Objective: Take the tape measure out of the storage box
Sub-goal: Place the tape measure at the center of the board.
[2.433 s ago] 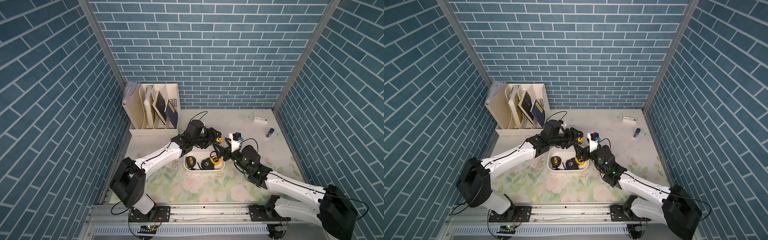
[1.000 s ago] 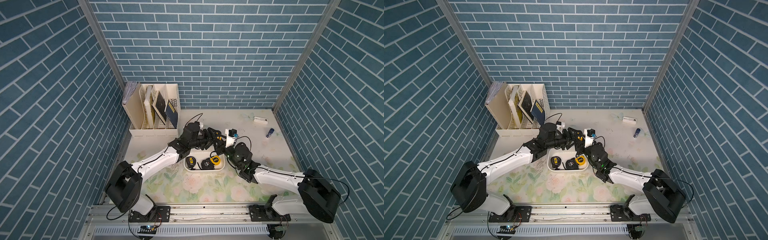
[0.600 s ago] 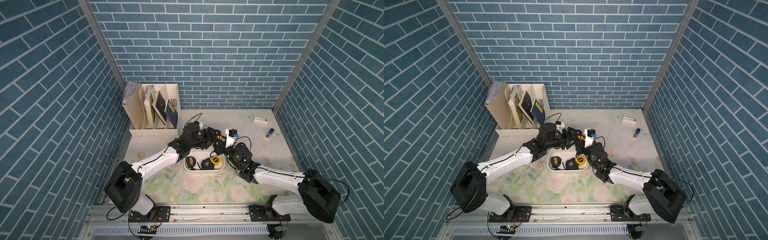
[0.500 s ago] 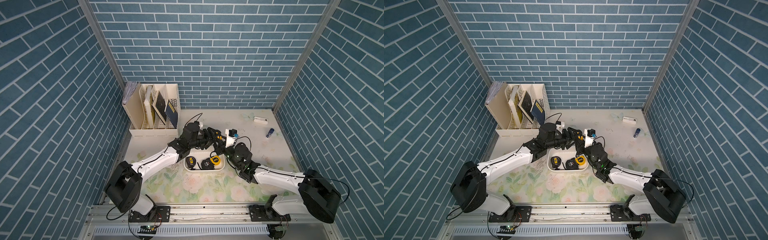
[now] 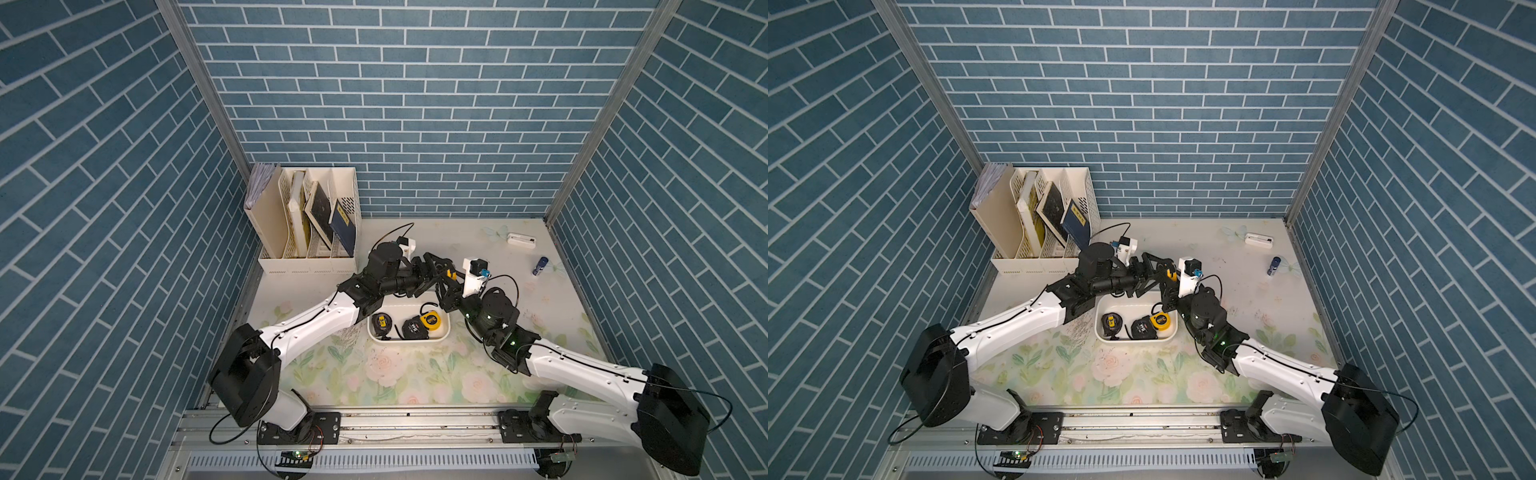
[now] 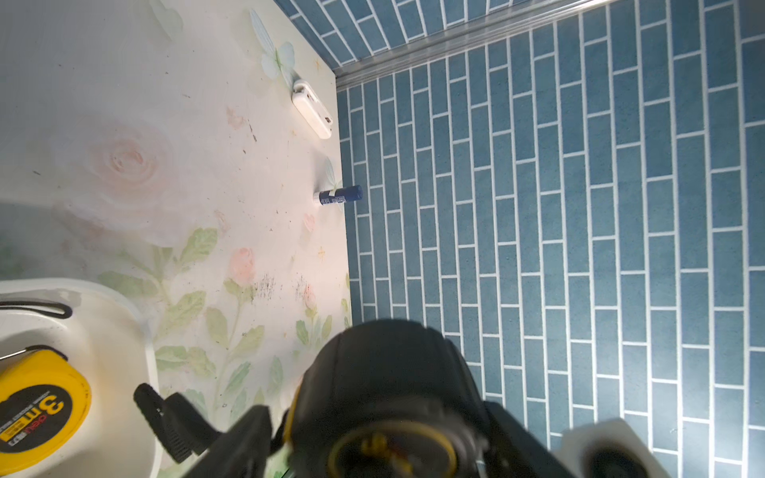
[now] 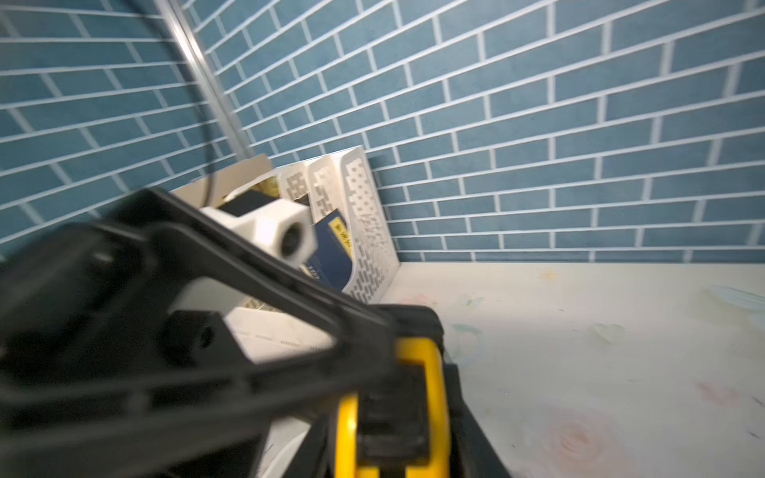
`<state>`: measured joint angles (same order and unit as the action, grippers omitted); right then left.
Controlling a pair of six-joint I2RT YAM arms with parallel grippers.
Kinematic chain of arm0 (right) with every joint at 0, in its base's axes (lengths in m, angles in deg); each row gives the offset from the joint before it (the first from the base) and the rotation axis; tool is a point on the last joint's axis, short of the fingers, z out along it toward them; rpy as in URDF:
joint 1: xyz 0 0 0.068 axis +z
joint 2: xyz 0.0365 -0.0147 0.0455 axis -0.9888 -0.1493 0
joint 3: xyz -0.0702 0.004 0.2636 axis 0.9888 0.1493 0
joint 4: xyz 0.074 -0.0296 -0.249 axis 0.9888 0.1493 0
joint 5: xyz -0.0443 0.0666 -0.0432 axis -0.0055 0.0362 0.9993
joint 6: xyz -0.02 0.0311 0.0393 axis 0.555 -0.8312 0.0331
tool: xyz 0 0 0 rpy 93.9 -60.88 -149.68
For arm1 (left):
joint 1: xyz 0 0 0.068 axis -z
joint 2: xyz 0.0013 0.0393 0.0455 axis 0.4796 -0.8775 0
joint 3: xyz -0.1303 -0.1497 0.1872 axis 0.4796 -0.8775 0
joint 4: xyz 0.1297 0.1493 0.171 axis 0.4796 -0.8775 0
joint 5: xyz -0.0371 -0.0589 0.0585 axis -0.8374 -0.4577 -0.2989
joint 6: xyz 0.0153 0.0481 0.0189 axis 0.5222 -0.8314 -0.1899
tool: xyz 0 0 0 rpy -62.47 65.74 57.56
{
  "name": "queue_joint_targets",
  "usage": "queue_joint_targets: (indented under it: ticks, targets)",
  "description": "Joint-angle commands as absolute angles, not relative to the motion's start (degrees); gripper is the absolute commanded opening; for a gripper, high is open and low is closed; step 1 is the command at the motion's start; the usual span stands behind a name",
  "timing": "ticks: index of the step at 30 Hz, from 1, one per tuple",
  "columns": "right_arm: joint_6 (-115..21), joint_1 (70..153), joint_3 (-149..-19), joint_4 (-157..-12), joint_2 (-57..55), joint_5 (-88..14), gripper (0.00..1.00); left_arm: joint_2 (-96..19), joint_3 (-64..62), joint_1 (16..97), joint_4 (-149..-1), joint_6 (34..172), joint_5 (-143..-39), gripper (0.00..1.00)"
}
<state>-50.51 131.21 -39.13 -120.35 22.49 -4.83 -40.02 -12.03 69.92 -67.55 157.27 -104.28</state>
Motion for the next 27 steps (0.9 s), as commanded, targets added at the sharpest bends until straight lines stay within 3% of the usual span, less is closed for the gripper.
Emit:
queue_joint_targets:
  ticks: [1, 9, 16, 27]
  targets:
    - [-50.2, 130.4, -38.6, -117.9, 25.2, 2.8, 0.0, -38.1, -11.3, 69.0, -68.0, 152.7, -102.6, 1.0]
    - [-50.8, 130.4, -38.0, -114.0, 27.7, 5.6, 0.0, -37.6, -10.9, 68.5, -71.1, 150.5, -102.3, 1.0]
    - [-62.5, 123.4, -39.8, -98.2, 28.6, 8.1, 0.0, -38.7, -2.2, 68.3, -93.3, 135.2, -90.0, 1.0]
    - [-72.6, 105.0, -39.1, -93.9, 21.1, -9.8, 0.0, -44.6, -4.7, 69.0, -97.6, 130.3, -84.8, 1.0]
